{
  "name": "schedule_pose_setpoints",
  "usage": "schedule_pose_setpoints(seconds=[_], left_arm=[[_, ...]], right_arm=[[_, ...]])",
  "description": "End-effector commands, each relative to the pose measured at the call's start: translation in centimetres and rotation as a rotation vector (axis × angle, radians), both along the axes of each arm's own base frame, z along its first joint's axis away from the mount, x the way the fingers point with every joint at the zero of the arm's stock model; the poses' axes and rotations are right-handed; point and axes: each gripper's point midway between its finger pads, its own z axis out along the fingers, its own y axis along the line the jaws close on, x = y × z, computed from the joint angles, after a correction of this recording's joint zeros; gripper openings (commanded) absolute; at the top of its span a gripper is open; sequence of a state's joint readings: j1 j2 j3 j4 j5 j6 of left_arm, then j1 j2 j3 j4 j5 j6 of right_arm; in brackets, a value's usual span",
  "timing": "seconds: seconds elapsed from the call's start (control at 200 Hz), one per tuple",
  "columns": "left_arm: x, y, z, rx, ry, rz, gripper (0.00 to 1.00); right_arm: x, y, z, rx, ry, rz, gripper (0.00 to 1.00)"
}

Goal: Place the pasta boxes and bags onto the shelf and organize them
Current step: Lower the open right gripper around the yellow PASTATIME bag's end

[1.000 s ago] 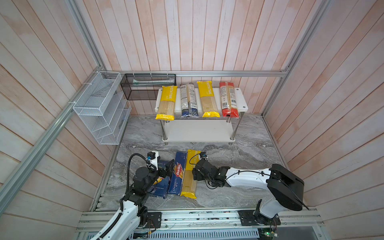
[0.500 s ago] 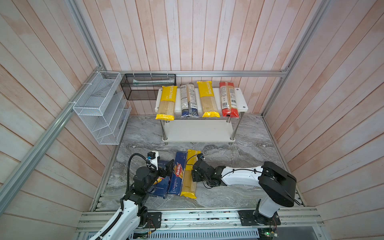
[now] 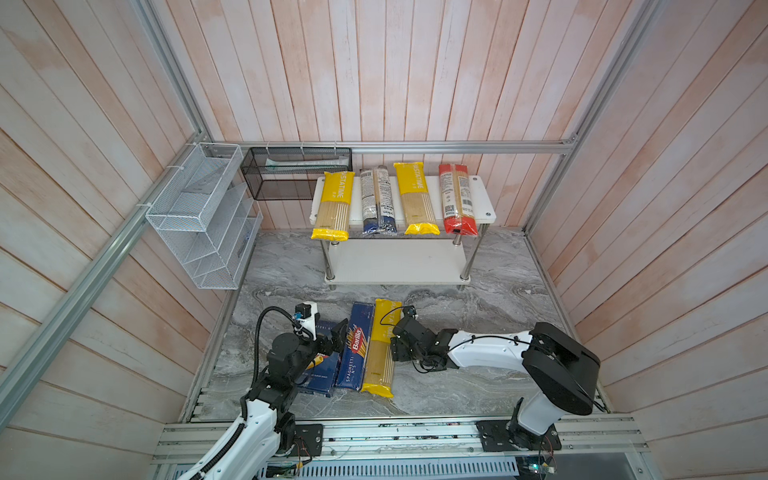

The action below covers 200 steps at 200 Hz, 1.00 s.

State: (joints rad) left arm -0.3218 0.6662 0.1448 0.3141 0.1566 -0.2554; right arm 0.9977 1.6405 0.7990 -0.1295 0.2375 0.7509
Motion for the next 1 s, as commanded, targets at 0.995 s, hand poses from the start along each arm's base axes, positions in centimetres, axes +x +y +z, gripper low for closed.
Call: schedule_pose_setpoints(seconds=[0.995], left_arm=[[0.3,0.0,1.4,-0.015,-0.033,0.008,1.00]], right_arm=[[-1.1,7.4,1.5,0.129,0.080,0.048,0.95]])
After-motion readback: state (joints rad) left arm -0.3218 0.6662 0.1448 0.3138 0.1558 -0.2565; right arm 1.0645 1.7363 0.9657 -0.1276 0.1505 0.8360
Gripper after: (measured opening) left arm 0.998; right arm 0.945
